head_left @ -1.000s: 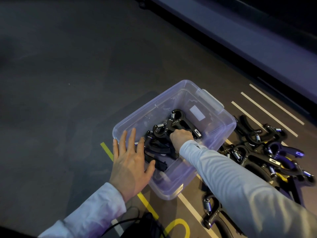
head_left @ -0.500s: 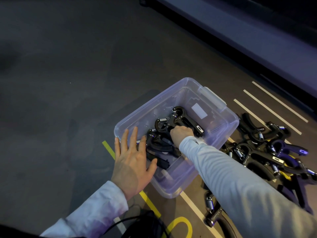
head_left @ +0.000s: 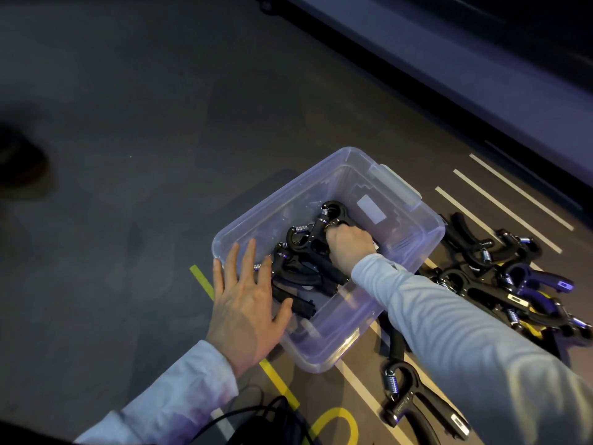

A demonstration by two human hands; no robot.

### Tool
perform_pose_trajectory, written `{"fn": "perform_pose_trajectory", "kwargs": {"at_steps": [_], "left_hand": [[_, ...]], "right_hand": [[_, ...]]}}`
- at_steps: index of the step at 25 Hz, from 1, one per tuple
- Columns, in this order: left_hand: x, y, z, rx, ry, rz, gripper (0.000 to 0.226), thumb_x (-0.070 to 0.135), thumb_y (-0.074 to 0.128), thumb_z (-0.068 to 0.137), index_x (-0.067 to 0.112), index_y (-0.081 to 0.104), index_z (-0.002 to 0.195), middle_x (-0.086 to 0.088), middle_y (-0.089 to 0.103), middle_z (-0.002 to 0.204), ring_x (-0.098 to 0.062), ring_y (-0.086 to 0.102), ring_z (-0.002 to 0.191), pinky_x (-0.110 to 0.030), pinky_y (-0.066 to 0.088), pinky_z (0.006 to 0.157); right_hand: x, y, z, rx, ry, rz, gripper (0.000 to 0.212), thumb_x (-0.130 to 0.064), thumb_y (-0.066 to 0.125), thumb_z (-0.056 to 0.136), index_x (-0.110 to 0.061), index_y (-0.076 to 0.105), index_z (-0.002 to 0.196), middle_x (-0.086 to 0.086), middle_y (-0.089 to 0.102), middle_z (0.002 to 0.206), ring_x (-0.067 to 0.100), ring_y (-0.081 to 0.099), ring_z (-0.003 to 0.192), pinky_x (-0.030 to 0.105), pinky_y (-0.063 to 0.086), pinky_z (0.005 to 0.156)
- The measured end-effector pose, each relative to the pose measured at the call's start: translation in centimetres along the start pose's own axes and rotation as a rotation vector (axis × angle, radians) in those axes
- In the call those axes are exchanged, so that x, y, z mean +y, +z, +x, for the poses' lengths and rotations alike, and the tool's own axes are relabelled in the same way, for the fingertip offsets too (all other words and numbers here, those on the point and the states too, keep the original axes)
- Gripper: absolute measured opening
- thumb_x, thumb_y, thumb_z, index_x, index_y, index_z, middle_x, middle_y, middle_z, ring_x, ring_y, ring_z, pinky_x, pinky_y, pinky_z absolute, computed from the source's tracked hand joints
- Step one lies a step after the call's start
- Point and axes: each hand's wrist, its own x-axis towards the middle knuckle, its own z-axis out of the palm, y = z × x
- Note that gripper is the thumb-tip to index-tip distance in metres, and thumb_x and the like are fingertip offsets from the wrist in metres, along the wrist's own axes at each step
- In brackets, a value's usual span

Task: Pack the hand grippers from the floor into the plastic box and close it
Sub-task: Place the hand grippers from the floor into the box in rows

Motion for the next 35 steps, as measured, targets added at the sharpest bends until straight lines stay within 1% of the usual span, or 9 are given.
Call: {"fn": "perform_pose_trajectory", "kwargs": {"at_steps": [3,9,12,14,18,22,27,31,35], "left_hand": [[0.0,0.1,0.0,-0.024,0.006,0.015,0.065,0.052,0.036,0.074,0.006,0.060,0.113,-0.023,0.048,0.134,-0.048,0.043,0.122,-0.059,0.018,0.098],[-0.1,-0.4,0.2,-0.070,-0.014,0.007,0.067,0.055,0.036,0.079,0.010,0.053,0.125,-0.021,0.034,0.145,-0.044,0.030,0.133,-0.054,0.009,0.104],[-0.1,-0.2,0.1,-0.080,-0.009,-0.007,0.067,0.055,0.035,0.073,0.009,0.059,0.116,-0.021,0.044,0.138,-0.045,0.040,0.125,-0.058,0.019,0.100],[0.0,-0.3,0.2,-0.094,-0.012,-0.013,0.069,0.055,0.033,0.073,0.008,0.059,0.117,-0.021,0.044,0.139,-0.045,0.039,0.126,-0.058,0.019,0.103],[0.1,-0.9,0.4,-0.130,-0.015,-0.003,0.076,0.057,0.030,0.075,0.007,0.050,0.128,-0.020,0.027,0.149,-0.045,0.023,0.135,-0.050,-0.001,0.109],[0.2,-1.7,0.3,-0.160,-0.042,-0.024,0.076,0.058,0.026,0.083,0.014,0.022,0.145,-0.011,-0.007,0.156,-0.034,-0.011,0.141,-0.049,-0.012,0.111],[0.3,-2.9,0.3,-0.223,-0.030,0.014,0.076,0.060,0.026,0.090,0.014,0.008,0.147,-0.009,-0.014,0.155,-0.030,-0.015,0.141,-0.051,-0.010,0.111],[0.4,-3.5,0.4,-0.256,-0.029,0.010,0.077,0.062,0.024,0.090,0.015,0.005,0.148,-0.008,-0.016,0.155,-0.030,-0.017,0.141,-0.052,-0.011,0.110],[-0.2,-3.2,0.9,-0.257,-0.037,-0.015,0.078,0.060,0.026,0.091,0.013,0.000,0.148,-0.010,-0.021,0.153,-0.028,-0.022,0.140,-0.049,-0.013,0.111]], "right_hand": [[-0.1,1.1,0.2,-0.050,-0.004,0.098,0.052,-0.015,0.059,0.087,-0.004,0.036,0.132,0.013,0.041,0.132,0.033,0.046,0.121,0.040,0.045,0.093],[0.5,2.6,0.8,-0.184,-0.096,-0.056,0.090,-0.026,0.066,0.083,-0.006,0.009,0.149,0.008,0.033,0.143,0.030,0.034,0.129,0.037,0.041,0.101],[0.5,2.5,0.7,-0.186,-0.074,-0.054,0.083,-0.025,0.060,0.086,-0.012,0.009,0.150,0.005,0.031,0.145,0.029,0.034,0.130,0.040,0.041,0.100],[1.1,1.4,0.4,-0.212,-0.077,0.047,0.069,-0.025,0.055,0.086,-0.013,0.022,0.146,0.007,0.037,0.141,0.031,0.040,0.128,0.043,0.042,0.099],[5.1,-2.2,-3.1,0.001,-0.064,0.297,0.041,-0.030,0.048,0.092,-0.016,0.047,0.130,0.006,0.054,0.125,0.030,0.053,0.117,0.039,0.048,0.091],[6.7,-3.0,-10.1,0.134,-0.110,0.396,0.048,-0.033,0.044,0.097,-0.020,0.035,0.142,0.000,0.051,0.131,0.021,0.048,0.122,0.034,0.040,0.099],[6.3,-2.3,-11.9,0.157,-0.099,0.406,0.050,-0.030,0.046,0.096,-0.015,0.036,0.143,0.004,0.049,0.136,0.021,0.044,0.127,0.028,0.033,0.104],[5.6,-2.8,-9.8,-0.001,-0.071,0.209,0.042,-0.033,0.038,0.097,-0.013,0.042,0.134,0.007,0.051,0.134,0.028,0.051,0.121,0.036,0.043,0.096],[4.0,-2.3,-3.4,-0.298,-0.048,0.143,0.056,-0.024,0.033,0.099,-0.012,0.015,0.150,0.002,0.014,0.159,0.024,0.028,0.142,0.037,0.028,0.113]]}}
